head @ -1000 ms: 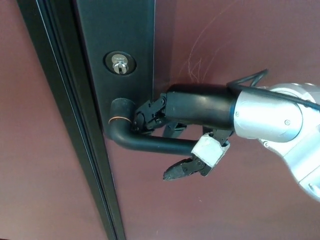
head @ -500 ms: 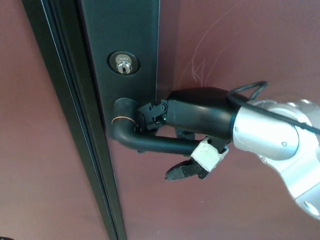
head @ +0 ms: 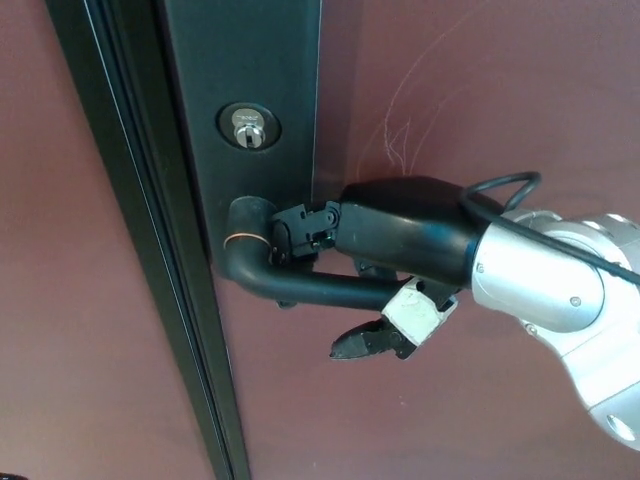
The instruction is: The robot walks towards the door handle and put its right hand on it and twist the handle
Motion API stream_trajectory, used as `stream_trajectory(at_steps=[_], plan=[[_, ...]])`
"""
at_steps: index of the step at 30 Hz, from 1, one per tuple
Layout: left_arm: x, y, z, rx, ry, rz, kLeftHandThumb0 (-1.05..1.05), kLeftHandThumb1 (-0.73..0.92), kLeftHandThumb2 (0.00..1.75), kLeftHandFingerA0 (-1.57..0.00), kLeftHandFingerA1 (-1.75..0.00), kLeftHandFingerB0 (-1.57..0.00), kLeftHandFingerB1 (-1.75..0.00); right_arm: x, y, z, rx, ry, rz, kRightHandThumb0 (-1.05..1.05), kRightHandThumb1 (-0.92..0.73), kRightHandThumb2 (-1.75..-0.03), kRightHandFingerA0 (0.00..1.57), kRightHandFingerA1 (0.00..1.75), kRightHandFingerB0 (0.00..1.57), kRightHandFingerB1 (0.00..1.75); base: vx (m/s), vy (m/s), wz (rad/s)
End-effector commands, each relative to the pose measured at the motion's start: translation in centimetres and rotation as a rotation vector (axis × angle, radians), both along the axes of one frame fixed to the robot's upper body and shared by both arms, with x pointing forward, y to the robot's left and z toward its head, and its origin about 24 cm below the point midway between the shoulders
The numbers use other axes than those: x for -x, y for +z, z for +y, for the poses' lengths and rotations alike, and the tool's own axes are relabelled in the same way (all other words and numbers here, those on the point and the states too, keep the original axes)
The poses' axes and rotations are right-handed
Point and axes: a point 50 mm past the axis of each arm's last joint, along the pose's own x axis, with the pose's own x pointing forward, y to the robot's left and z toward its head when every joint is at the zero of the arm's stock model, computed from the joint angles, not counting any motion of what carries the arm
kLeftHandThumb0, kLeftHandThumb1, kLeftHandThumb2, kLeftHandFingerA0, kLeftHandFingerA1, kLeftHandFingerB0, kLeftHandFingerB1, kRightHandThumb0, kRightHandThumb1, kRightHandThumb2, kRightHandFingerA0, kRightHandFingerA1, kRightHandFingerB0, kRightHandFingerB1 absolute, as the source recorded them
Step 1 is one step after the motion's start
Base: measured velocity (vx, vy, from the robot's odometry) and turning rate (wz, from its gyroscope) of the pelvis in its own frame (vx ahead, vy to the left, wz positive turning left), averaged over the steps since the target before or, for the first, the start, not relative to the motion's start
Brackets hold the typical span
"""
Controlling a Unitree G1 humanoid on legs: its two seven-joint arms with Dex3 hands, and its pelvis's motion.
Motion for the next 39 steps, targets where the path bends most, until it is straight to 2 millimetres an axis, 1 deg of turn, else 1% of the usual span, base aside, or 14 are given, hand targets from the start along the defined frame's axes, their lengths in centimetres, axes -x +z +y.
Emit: stream_trajectory(at_steps=[1,2,3,4,6,8,18,19,20,26,27,33,34,39], plan=[[0.4,-0.1,0.1,0.0,-0.009,0.02,-0.27,0.57,0.57,-0.76,-0.53,-0.6,-0.45,0.2,-0.6,0.0,0.021,0.014,0.061,-0.21,-0.54,-0.57,0.77,1.3,0.75,0.87,0.0,0.0,0.0],[0.4,-0.1,0.2,-0.002,-0.014,0.021,-0.27,0.57,0.57,-0.76,-0.53,-0.6,-0.45,0.2,-0.5,0.0,0.028,0.015,0.067,-0.36,-0.54,-0.56,0.73,0.86,0.69,0.58,0.0,0.0,0.0],[0.4,-0.1,0.2,-0.003,-0.016,0.021,-0.27,0.57,0.57,-0.76,-0.53,-0.6,-0.45,0.2,-0.4,0.0,0.031,0.016,0.069,-0.36,-0.54,-0.56,0.73,0.86,0.69,0.58,0.0,0.0,0.0],[0.4,-0.1,0.2,-0.008,-0.018,0.023,-0.26,0.57,0.57,-0.76,-0.53,-0.6,-0.45,0.3,-0.2,0.0,0.045,0.024,0.066,-0.53,-0.57,-0.57,0.52,0.49,0.49,0.41,0.0,0.0,0.0],[0.3,-0.1,0.1,-0.006,-0.015,0.024,-0.26,0.57,0.57,-0.76,-0.53,-0.6,-0.45,0.4,0.2,0.0,0.071,0.038,0.062,-0.75,-0.61,-0.59,0.19,0.33,0.18,0.27,0.0,0.0,0.0],[0.3,-0.1,0.1,-0.006,-0.015,0.02,-0.26,0.57,0.57,-0.77,-0.53,-0.6,-0.45,0.6,1.1,0.0,0.096,0.05,0.065,-0.9,-0.57,-0.95,0.09,0.11,0.1,0.13,0.0,0.0,0.0],[0.2,-0.1,0.1,-0.001,-0.017,0.017,-0.27,0.57,0.57,-0.77,-0.53,-0.6,-0.45,0.9,4.1,-0.5,0.057,0.04,0.098,-0.83,-0.54,-0.97,0.01,0.12,0.02,0.16,0.0,0.0,0.0],[0.2,0.0,0.1,0.001,-0.014,0.015,-0.27,0.57,0.57,-0.77,-0.53,-0.6,-0.45,0.8,4.5,-0.6,0.056,0.038,0.095,-0.88,-0.72,-0.62,0.0,0.15,0.0,0.23,0.0,0.0,0.0],[0.2,0.0,0.1,0.005,-0.008,0.014,-0.27,0.57,0.57,-0.77,-0.53,-0.6,-0.45,0.8,4.9,-0.8,0.054,0.035,0.092,-0.91,-0.72,-0.61,0.0,0.17,0.0,0.22,0.0,0.0,0.0],[0.1,0.0,0.2,-0.003,-0.014,0.015,-0.27,0.57,0.57,-0.77,-0.53,-0.59,-0.45,0.6,7.7,-1.7,0.036,0.02,0.052,-0.89,-0.73,-0.62,0.0,0.17,0.0,0.23,0.0,0.0,0.0],[0.1,0.1,0.2,-0.007,-0.018,0.018,-0.27,0.57,0.57,-0.77,-0.53,-0.59,-0.45,0.6,8.3,-1.9,0.032,0.016,0.04,-0.84,-0.54,-0.98,0.02,0.13,0.04,0.17,0.0,0.0,0.0],[0.3,0.0,0.2,-0.01,-0.019,0.025,-0.27,0.57,0.57,-0.76,-0.52,-0.59,-0.45,0.7,9.3,-2.4,0.023,0.012,0.022,-0.84,-0.54,-0.98,0.03,0.13,0.04,0.16,0.0,0.0,0.0],[0.5,-0.1,0.3,-0.007,-0.013,0.028,-0.26,0.57,0.57,-0.76,-0.52,-0.6,-0.45,0.7,10.1,-3.2,-0.007,-0.002,-0.004,-0.95,-0.67,-0.69,0.0,0.2,0.05,0.23,0.0,0.0,0.0],[0.5,-0.1,0.3,-0.006,-0.011,0.03,-0.26,0.57,0.57,-0.76,-0.52,-0.6,-0.45,0.9,11.0,-4.1,-0.031,-0.018,-0.027,-0.95,-0.66,-0.69,0.0,0.21,0.05,0.22,0.0,0.0,0.0]])
